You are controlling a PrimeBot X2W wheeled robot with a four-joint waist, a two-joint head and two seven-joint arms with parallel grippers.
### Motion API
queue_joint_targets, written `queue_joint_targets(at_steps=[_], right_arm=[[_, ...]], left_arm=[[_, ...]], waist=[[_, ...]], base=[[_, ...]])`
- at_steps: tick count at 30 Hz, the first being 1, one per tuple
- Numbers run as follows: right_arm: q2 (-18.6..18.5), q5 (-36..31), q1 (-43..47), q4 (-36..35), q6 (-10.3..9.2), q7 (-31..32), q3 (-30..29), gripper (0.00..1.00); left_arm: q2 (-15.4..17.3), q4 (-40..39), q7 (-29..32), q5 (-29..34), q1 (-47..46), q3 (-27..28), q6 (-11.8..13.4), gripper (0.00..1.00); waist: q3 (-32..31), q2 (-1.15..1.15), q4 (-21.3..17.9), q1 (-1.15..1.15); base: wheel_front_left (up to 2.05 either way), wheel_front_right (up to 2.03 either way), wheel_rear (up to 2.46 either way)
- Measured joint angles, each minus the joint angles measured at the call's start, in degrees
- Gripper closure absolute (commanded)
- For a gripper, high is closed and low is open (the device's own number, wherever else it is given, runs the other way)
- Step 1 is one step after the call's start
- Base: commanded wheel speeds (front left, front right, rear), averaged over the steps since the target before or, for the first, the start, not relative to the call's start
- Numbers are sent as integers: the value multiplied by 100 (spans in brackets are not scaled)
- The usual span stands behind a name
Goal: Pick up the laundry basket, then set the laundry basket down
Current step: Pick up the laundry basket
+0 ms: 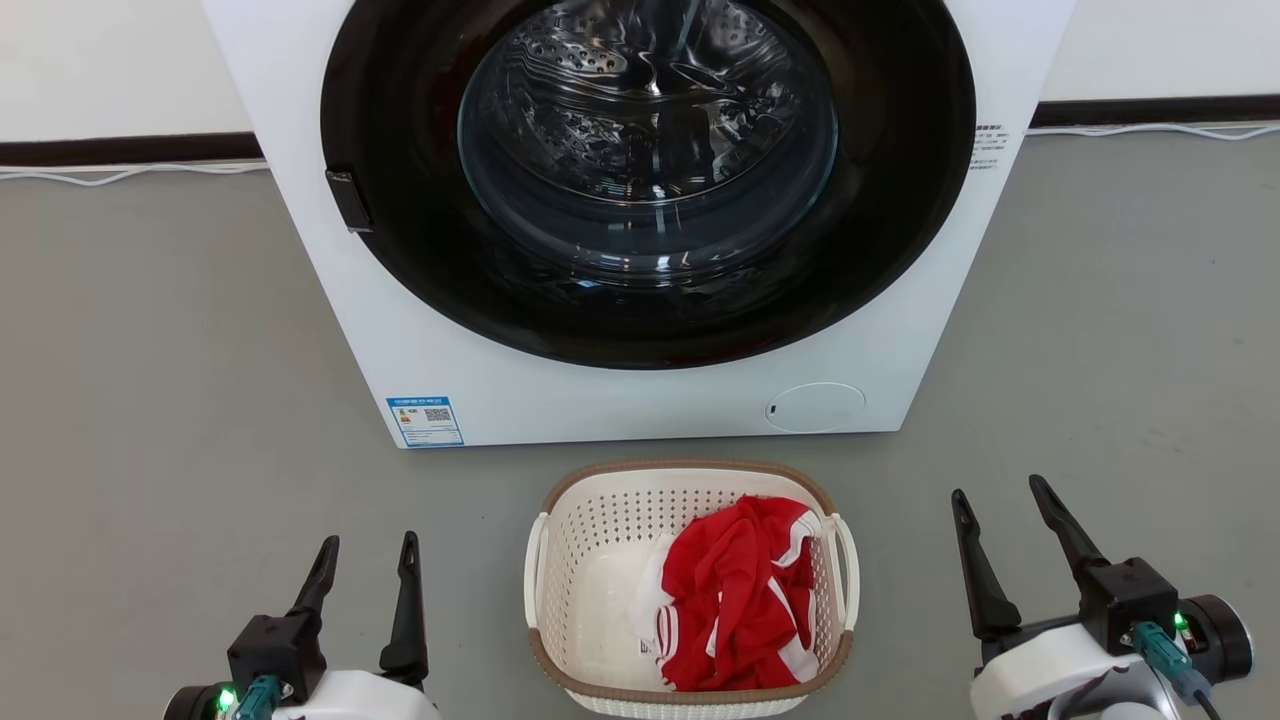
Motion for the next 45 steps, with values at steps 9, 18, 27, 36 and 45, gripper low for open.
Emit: queue_joint_targets(at_steps=[9,18,27,36,45], right_arm=[[33,113,-9,-3,0,0,-102,0],[58,245,-411,35,0,0,-165,0],[67,316,-987,549,0,-13,-279,0],[60,581,-1822,1530,0,-15,-338,0],[-192,670,-3008,3125,0,-15,-74,0]], left_arm=[[1,-15,0,-12,-2,-20,2,0],[4,-25,0,-131,-301,-205,53,0],[1,261,-1,-207,-910,-464,110,0],[-3,1090,-9,-226,-1876,-833,152,0],[-27,2898,131,-589,-3293,-1333,45,0]], waist=[[125,0,-8,0],[572,0,-11,0],[1155,0,-44,0],[1907,0,-59,0],[2661,0,-37,0]], base=[[0,0,0],[0,0,0],[0,0,0],[0,0,0],[0,0,0]])
